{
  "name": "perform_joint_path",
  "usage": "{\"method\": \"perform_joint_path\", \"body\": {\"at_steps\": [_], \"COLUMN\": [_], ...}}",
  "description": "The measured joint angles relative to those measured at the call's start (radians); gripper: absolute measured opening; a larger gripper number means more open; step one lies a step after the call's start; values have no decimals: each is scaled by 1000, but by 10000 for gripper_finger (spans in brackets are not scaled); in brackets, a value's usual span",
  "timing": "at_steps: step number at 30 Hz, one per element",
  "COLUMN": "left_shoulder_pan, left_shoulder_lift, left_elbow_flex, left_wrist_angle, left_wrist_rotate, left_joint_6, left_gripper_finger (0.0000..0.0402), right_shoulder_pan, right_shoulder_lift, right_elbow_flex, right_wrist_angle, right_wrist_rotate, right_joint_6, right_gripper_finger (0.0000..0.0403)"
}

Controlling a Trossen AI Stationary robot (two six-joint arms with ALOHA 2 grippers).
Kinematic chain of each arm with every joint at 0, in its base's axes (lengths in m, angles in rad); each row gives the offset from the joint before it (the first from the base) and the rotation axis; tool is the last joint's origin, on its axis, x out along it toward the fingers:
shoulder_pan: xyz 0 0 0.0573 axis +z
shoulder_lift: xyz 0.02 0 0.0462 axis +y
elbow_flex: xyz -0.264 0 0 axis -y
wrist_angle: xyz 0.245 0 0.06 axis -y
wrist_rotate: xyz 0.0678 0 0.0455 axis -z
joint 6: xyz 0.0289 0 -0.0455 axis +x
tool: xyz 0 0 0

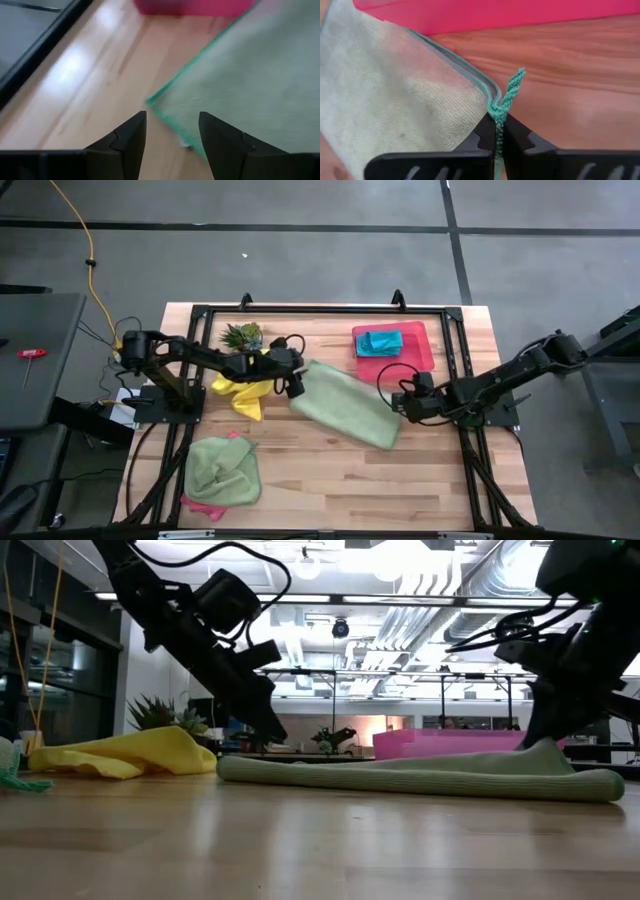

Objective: Fold microfiber towels
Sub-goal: Fold the right green microfiber cloth

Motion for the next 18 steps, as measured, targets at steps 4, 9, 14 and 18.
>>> {"method": "perform_joint_path", "body": {"at_steps": [4, 9, 14, 18], "left_shoulder_pan": [30, 92, 155, 193], "left_shoulder_lift": [30, 72, 136, 206], "left_elbow_flex": [0, 73, 216, 311], "left_wrist_angle": [71, 62, -78, -234], "left_wrist_rotate": [69, 208, 273, 344], "left_joint_6": [-47, -146, -183, -176], "left_gripper_finger": [171, 171, 171, 171], "right_shoulder_pan": [0, 0, 0, 0], "right_shoulder_lift": [0, 0, 0, 0], "right_elbow_flex": [0, 0, 0, 0], "right_wrist_angle": [1, 10, 23, 25], "right_wrist_rotate": [2, -2, -2, -2], "right_joint_6": [0, 0, -1, -3], "right_gripper_finger": [0, 0, 0, 0]}}
